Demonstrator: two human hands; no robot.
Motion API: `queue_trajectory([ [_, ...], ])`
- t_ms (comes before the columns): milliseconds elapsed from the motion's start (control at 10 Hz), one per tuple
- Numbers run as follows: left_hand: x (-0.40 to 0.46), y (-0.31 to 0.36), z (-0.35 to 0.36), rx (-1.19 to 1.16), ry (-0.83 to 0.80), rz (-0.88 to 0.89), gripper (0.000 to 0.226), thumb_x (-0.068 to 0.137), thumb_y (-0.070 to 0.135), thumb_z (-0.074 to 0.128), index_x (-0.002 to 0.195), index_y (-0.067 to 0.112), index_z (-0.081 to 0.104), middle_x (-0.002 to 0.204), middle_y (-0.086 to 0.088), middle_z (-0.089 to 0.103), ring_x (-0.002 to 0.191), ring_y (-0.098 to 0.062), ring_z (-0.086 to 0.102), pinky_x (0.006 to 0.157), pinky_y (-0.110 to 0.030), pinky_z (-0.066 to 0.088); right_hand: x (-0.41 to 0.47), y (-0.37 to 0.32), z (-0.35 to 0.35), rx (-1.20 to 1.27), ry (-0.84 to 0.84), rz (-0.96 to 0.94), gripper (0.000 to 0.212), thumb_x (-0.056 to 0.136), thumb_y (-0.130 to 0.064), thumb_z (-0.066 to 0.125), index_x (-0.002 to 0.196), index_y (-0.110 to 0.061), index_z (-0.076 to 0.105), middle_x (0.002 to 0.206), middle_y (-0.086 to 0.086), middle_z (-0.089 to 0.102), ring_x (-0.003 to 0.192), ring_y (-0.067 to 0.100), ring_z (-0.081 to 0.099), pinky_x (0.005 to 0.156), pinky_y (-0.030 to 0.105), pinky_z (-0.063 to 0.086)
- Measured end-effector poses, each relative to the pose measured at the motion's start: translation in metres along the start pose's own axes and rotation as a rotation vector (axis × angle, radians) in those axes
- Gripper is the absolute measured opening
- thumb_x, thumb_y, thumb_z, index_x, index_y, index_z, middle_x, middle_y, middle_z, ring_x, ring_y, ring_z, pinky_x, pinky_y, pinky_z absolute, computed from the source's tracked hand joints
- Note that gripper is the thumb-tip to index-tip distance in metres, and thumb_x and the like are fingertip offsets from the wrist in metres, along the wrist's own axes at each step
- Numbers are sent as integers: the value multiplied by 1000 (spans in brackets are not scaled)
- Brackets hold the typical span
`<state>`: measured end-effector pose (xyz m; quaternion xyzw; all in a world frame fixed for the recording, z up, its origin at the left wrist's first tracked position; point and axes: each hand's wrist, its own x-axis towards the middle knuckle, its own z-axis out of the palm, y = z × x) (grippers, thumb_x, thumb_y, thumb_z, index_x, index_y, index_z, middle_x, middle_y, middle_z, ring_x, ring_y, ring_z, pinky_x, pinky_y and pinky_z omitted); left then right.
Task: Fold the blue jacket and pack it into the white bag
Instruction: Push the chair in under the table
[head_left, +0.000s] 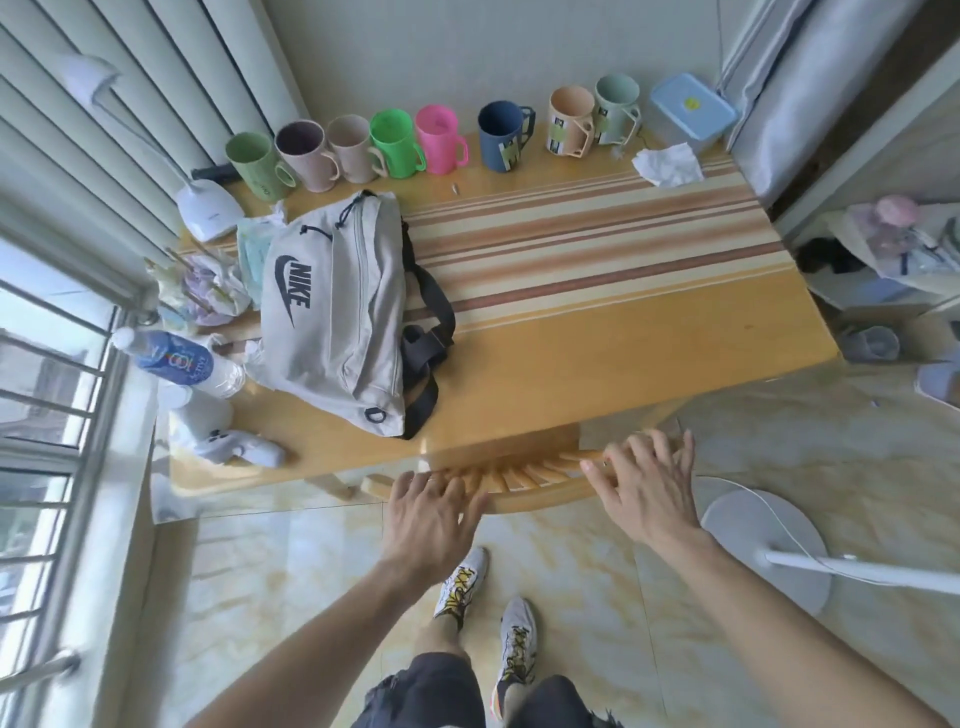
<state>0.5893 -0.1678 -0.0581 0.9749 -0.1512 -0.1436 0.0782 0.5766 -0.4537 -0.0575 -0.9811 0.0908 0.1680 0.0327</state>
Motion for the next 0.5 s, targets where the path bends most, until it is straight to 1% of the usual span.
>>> queue_trajectory([
  [100, -8, 10, 13, 95, 50, 84, 49, 102, 59, 29, 97, 21, 59, 91, -2, 63, 87, -31, 57, 83, -43, 43, -2, 3, 2, 31, 87, -39, 61, 96, -64, 29, 82, -16, 65, 89, 8, 64, 99, 34, 51, 97, 65, 43],
  [200, -3, 6, 21, 144, 103, 89, 50, 102, 59, 28, 94, 20, 57, 92, -3, 59, 84, -31, 54, 79, -44, 42, 2, 6, 6, 85, 127, -36, 57, 96, -60, 32, 75, -15, 61, 82, 8, 61, 94, 33, 49, 93, 59, 44],
  [300, -6, 6, 18, 141, 32, 84, 52, 100, 63, 26, 103, 23, 58, 100, -3, 60, 93, -30, 57, 85, -44, 43, -1, 7, 13, 102, 79, -43, 59, 96, -61, 27, 81, -15, 61, 90, 8, 60, 104, 34, 48, 97, 60, 42],
  [400, -15, 19, -5, 48, -61, -13, 57, 98, 61, 23, 120, 23, 60, 113, -6, 61, 108, -30, 58, 97, -42, 42, -14, 6, -1, 174, 44, -60, 63, 97, -60, 21, 98, -15, 66, 109, 10, 62, 122, 35, 49, 101, 54, 44],
  [500, -58, 35, -15, -113, 26, -42, 41, 100, 46, 42, 129, 20, 57, 131, -5, 58, 120, -28, 55, 96, -43, 51, -66, 3, 10, 322, 156, -154, 41, 102, -41, 50, 129, -13, 61, 142, 16, 56, 142, 37, 44, 110, 51, 47],
])
